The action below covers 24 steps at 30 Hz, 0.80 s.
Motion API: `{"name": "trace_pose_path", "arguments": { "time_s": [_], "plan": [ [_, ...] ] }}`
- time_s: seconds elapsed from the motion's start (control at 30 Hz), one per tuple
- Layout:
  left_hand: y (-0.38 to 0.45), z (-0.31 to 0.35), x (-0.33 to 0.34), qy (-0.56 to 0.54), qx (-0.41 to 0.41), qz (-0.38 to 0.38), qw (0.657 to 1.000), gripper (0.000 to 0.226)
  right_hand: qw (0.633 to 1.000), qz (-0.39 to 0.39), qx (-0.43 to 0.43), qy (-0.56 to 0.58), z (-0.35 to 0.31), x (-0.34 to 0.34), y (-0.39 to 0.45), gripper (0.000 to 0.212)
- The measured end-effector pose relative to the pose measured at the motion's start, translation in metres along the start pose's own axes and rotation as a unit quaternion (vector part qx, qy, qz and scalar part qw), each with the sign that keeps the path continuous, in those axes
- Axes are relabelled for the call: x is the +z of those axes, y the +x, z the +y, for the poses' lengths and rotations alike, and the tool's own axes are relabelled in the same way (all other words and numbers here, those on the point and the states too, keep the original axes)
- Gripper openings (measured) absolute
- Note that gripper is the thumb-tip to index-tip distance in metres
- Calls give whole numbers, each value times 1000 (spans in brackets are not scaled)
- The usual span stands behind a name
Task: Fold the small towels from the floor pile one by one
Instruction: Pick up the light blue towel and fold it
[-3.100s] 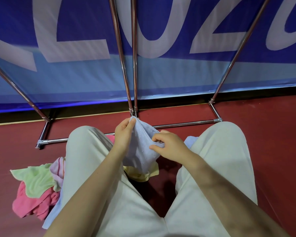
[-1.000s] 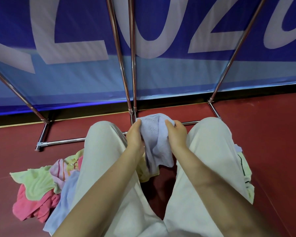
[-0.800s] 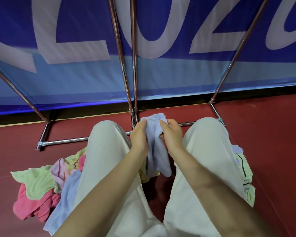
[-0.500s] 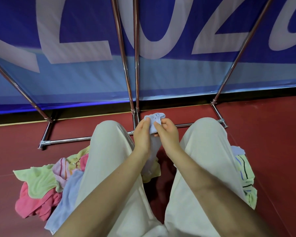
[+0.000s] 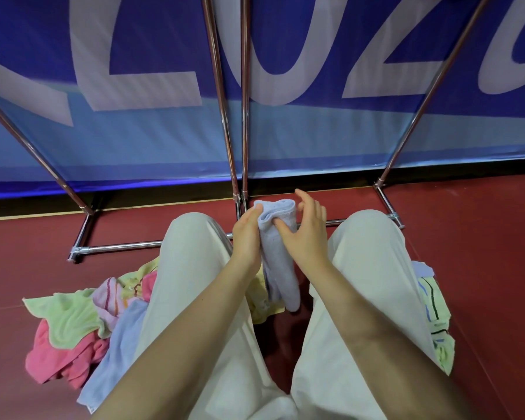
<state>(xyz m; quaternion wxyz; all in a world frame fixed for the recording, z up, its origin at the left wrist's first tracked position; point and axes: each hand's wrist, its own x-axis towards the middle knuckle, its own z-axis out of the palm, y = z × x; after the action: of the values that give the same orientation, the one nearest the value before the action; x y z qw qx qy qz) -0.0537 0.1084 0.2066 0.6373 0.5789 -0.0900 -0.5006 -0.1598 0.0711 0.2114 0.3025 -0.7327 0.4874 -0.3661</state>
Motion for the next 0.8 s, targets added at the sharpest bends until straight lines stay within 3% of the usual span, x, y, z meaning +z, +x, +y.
{"name": "trace_pose_path", "arguments": {
  "time_s": [0.07,0.17,0.37,0.57,0.7,0.8],
  "plan": [
    [-1,4,0,13,19,-5,1000,27,997,-52,46,30,2,0,1,59],
    [-3,7,1,18,3,-11,1000,31,983,-125,122,55,2,1,1,43],
    [-21,-4,10,12,62,-34,997,37,979,-64,168,96,6,5,0,41],
    [-31,-11,17,163,169,-63,970,18,957,-24,211,196,0,-3,3,36],
    [-25,14,25,93,165,-16,982,18,952,-60,156,255,5,-14,0,19],
    [-21,46,42,54,186,-33,981,18,946,-116,152,261,7,-20,3,16]
  ]
}}
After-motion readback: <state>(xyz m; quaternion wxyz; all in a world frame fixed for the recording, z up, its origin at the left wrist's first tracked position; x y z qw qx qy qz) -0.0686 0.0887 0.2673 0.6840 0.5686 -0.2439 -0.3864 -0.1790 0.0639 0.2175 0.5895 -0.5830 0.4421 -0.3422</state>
